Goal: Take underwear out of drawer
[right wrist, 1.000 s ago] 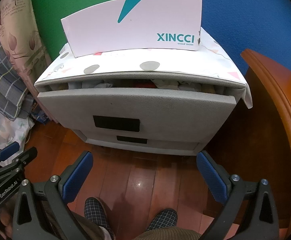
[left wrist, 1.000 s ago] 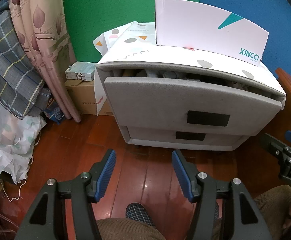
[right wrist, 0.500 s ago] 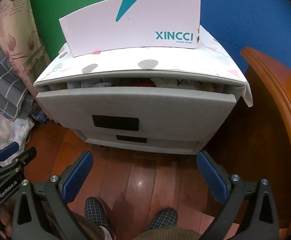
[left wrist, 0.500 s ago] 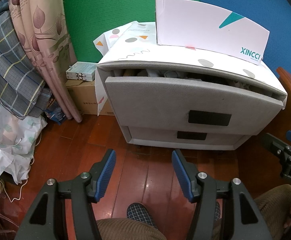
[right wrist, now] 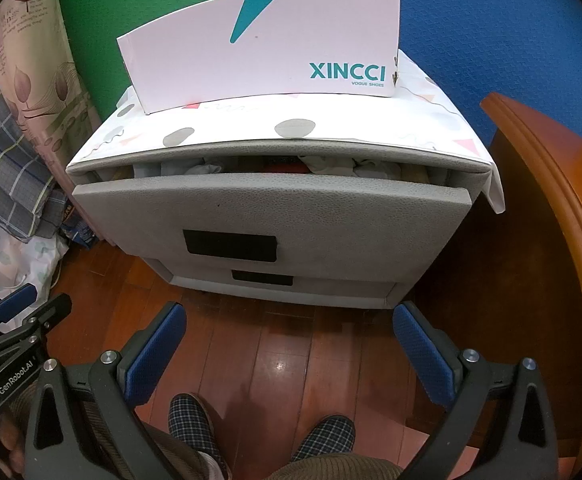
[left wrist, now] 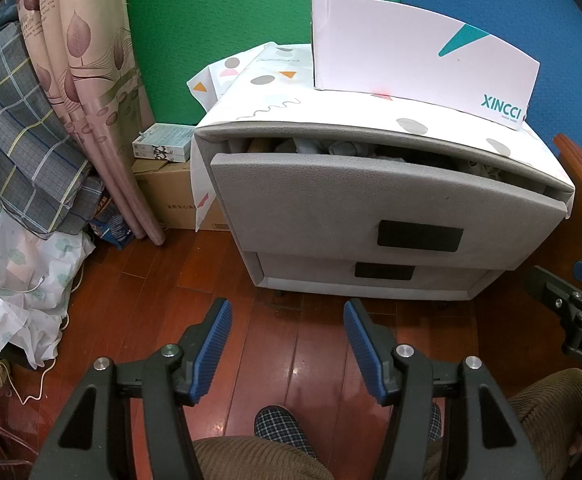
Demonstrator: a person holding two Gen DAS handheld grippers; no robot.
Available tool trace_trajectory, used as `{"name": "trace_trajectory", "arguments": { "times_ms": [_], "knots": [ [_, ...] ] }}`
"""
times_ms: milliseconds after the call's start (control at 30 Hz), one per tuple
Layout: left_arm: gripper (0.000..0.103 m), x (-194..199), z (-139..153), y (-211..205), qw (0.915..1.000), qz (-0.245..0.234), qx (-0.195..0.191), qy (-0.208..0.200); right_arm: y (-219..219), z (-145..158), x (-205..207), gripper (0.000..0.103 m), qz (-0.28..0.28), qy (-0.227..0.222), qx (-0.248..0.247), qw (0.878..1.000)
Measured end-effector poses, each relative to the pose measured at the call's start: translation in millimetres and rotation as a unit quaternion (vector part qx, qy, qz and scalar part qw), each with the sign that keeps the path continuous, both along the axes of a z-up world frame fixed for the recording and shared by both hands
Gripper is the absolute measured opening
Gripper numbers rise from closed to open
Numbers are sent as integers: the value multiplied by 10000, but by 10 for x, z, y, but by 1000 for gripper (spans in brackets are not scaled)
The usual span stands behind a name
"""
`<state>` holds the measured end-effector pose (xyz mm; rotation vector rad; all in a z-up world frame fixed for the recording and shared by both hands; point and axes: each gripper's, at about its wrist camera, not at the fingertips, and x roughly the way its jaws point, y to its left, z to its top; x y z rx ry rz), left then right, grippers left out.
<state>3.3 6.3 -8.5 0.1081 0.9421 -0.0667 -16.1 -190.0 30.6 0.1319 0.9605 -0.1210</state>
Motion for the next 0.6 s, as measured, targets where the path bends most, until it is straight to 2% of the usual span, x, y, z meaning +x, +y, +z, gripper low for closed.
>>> {"name": "trace_trajectory", "arguments": {
  "times_ms": [600],
  "knots": [
    [60,-5,-5,9,10000,-2,13,-7,-14,-7,8,102,2,-6,25,10000]
  ]
}}
